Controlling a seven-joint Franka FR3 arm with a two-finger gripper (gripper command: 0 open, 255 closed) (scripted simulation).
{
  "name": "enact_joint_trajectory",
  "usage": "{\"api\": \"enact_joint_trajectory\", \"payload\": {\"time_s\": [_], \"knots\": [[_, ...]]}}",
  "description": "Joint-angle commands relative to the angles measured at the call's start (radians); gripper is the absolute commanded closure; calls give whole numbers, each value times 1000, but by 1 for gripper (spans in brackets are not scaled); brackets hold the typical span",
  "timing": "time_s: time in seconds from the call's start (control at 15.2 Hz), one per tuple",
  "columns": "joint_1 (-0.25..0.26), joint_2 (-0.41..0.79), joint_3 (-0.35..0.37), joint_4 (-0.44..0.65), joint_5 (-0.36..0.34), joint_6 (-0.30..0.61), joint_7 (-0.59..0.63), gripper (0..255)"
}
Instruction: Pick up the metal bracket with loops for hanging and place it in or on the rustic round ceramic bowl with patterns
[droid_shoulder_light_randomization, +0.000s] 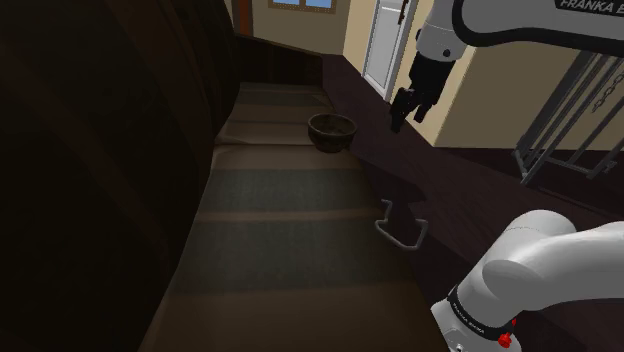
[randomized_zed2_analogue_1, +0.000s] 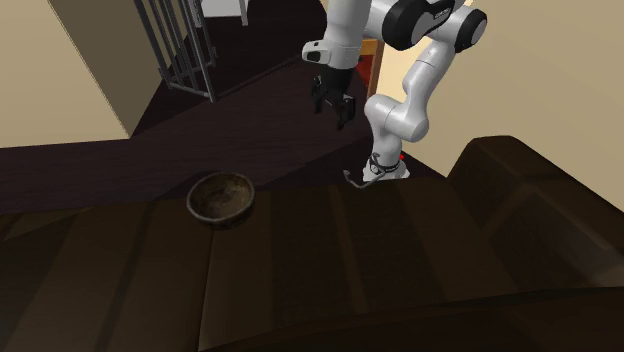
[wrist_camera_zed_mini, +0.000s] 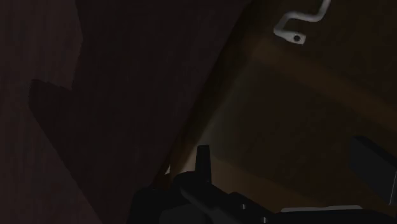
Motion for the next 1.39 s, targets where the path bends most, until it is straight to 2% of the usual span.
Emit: {"api": "enact_joint_trajectory", "payload": {"time_s": [0.0,0.66,1.19,1.32], "knots": [[0,0,0,0,0,0,0,0],[30,-254,67,-372,160,91,182,0],[114,-441,178,-617,352,151,359,0],[121,-438,188,-642,362,178,359,0]]}}
